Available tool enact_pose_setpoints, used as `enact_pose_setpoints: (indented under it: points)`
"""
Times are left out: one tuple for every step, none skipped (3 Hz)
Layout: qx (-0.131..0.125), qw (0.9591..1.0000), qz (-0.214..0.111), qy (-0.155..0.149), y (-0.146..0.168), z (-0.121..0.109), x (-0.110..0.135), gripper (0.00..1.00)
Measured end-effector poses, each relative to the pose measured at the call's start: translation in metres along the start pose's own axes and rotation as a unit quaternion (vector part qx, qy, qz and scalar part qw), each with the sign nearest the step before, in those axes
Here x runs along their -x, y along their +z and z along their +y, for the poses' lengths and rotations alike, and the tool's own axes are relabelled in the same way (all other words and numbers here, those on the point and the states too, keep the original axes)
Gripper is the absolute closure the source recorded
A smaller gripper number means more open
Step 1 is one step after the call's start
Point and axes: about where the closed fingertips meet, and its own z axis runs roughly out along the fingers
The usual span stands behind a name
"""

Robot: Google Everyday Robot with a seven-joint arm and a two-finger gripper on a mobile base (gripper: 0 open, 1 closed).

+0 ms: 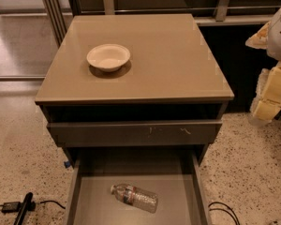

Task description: Pick water bottle from middle drawer and place on counter

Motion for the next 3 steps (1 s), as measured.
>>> enact_pose_setpoints:
  points:
    - [-0.004,1.0,-0.008,-0.003,-0.001,0.002,0.002,0.0]
    - [0.018,0.9989,-0.043,0.001,0.03,0.027,0.002,0.0]
    - [0.05,0.9952,-0.084,0.006,0.077,0.065,-0.003,0.0]
